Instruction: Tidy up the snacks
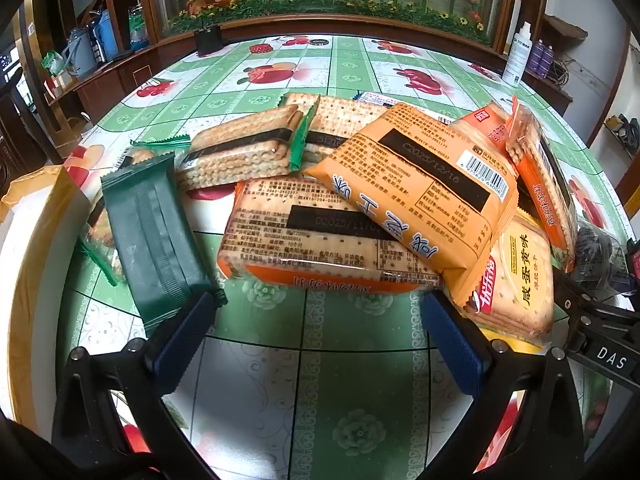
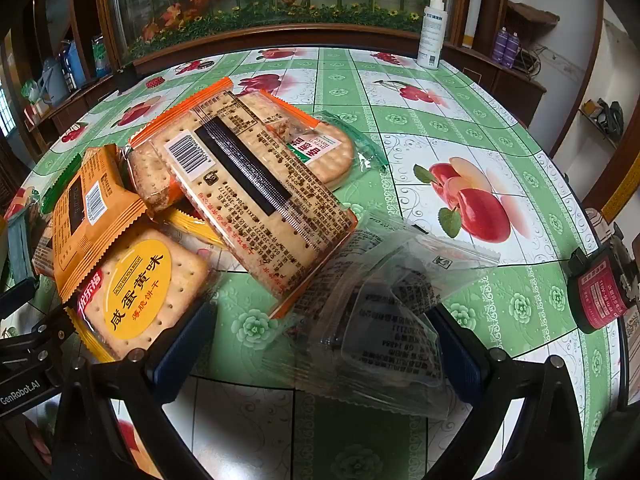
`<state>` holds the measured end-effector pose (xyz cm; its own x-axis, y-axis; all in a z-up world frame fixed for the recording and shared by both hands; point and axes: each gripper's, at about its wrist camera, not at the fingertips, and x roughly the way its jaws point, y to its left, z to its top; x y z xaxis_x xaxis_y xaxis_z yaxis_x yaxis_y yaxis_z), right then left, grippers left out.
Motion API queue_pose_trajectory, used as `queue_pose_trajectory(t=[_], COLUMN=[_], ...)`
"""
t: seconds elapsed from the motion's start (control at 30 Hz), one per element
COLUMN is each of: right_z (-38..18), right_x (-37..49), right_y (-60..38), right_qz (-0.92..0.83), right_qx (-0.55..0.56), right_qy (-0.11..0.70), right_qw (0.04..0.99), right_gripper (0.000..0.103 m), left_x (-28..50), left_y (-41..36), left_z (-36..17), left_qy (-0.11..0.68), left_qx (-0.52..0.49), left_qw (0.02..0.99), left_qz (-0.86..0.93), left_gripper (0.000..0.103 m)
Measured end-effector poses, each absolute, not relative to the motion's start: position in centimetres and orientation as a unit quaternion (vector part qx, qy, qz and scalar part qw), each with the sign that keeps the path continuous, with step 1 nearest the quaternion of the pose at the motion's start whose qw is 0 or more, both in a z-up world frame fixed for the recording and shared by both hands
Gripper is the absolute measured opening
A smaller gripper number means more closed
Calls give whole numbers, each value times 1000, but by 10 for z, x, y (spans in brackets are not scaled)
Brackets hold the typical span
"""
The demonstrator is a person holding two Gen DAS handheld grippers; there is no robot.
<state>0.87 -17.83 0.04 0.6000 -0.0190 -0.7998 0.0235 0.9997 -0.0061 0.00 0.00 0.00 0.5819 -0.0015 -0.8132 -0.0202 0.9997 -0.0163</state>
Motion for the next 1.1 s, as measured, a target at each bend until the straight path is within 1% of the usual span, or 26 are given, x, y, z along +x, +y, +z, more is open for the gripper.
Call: queue_pose_trajectory(t=[0.3,0.47,0.57,0.7,0.83,1.1], right_z=[-1,-1,0,9,31,48], right_x=[10,10,8,-8,-26,-35], right_y=[-179,-178,-179,-187,-194,-173], right_qz=[-11,-5,8,10,32,72], right_qx=[4,0,-4,19,46,44], right_qy=[448,450,456,448,418,401], right_qw=[894,893,890,894,907,912], right_gripper=[103,103,103,103,103,103], left_x=[-2,-8,-19,-32,-34,-24], left_y=[0,-5,-6,4,23,58], left_z=[2,4,11,30,46,45], left_qy=[460,467,457,436,423,430], left_qx=[-9,12,21,7,-19,-72], left_qw=[888,884,889,899,905,900], left_qz=[-4,-13,-25,-42,-37,-3], left_gripper=[103,103,103,103,103,103])
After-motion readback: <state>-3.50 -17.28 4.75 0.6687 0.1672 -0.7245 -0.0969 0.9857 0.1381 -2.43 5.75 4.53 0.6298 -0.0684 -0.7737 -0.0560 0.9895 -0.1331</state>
